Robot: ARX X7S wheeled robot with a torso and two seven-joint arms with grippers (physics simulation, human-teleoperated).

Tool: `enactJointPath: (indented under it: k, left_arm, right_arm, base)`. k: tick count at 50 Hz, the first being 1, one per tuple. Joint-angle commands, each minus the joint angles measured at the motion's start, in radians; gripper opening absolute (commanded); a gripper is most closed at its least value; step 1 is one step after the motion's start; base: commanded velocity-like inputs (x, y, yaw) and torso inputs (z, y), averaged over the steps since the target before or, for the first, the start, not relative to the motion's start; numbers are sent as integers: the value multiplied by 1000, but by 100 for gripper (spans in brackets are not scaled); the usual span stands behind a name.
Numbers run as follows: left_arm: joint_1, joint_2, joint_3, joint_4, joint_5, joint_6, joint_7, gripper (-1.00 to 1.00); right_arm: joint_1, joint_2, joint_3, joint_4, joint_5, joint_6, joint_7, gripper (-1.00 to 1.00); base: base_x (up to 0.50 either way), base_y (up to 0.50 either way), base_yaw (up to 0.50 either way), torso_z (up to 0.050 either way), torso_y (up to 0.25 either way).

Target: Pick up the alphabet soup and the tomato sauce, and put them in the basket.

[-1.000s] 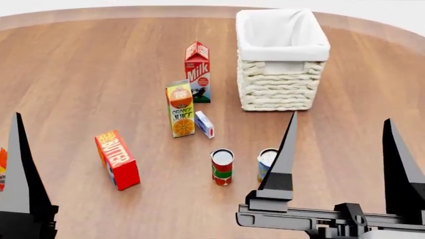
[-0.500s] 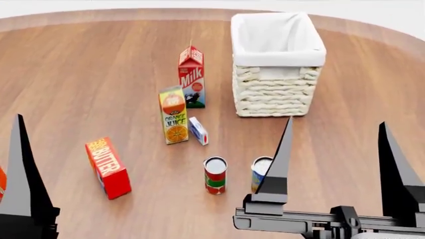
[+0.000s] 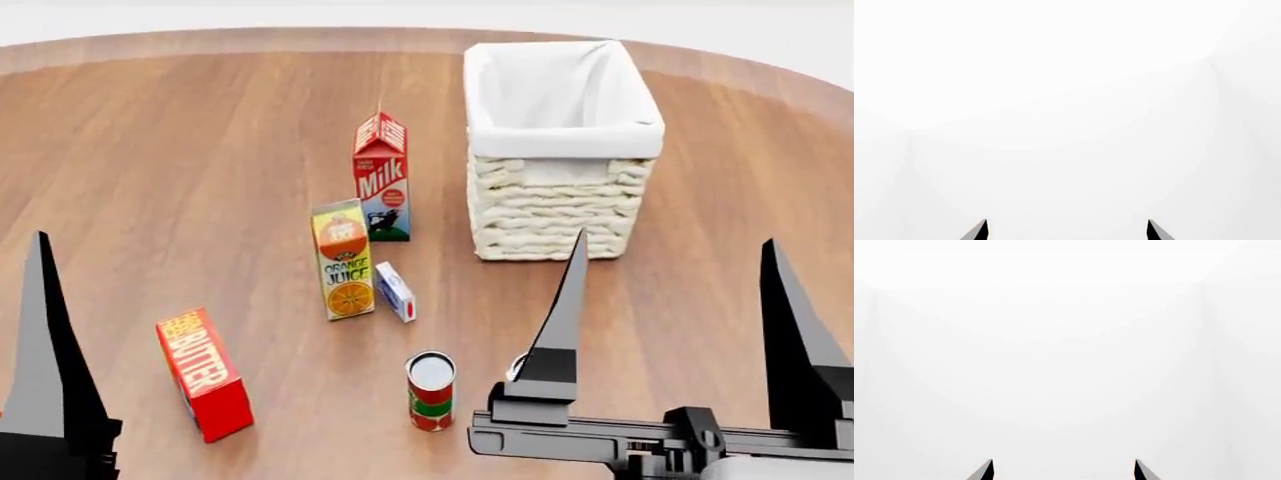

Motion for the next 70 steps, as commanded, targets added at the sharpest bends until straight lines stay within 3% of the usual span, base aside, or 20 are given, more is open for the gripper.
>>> enactJointPath:
  k: [1, 14, 16, 18, 26, 29, 36, 48, 57, 63, 70]
  left_arm:
    - [-2, -6, 1, 0, -3, 0, -6, 100]
    - [-12, -10, 8, 7, -1, -13, -11, 100]
    - [-11, -12, 6, 10, -2, -13, -12, 100]
    - [-9, -14, 1, 14, -5, -16, -12, 100]
    - [-8, -21, -9, 24, -10, -23, -16, 100]
    - [-6, -22, -12, 24, -14, -21, -18, 100]
    - [-4, -24, -10, 21, -17, -16, -22, 100]
    - [-1, -33, -17, 26, -23, -17, -28, 100]
    - [1, -36, -10, 25, -20, -15, -34, 100]
    - [3, -39, -7, 30, -18, -18, -36, 100]
    - [-1, -41, -1, 31, -17, -23, -36, 100]
  right_arm:
    - [-19, 7, -11, 19, -6, -43, 5, 100]
    - [10, 20, -12, -8, 17, 8, 23, 100]
    - [-29, 16, -20, 30, -4, -69, 12, 100]
    - [7, 24, -11, -10, 21, 4, 26, 100]
    - [-16, 25, -26, 12, 7, -42, 25, 100]
    - [13, 30, -9, -21, 47, 18, 36, 100]
    - [-32, 28, -25, 30, 18, -71, 25, 100]
    - [11, 45, -22, -14, 44, 9, 48, 100]
    - [-26, 46, -35, 19, 20, -59, 42, 100]
    - [11, 57, -24, -15, 49, 14, 60, 100]
    - [-22, 56, -36, 20, 25, -52, 51, 100]
  base:
    - [172, 0, 0, 0, 0]
    - [187, 0, 0, 0, 0]
    - [203, 0, 0, 0, 0]
    - [215, 0, 0, 0, 0]
    - [232, 0, 0, 0, 0]
    - [236, 0, 0, 0, 0]
    - [234, 0, 0, 0, 0]
    - [238, 0, 0, 0, 0]
    - [237, 0, 0, 0, 0]
    - [238, 0, 0, 0, 3]
    - [237, 0, 0, 0, 0]
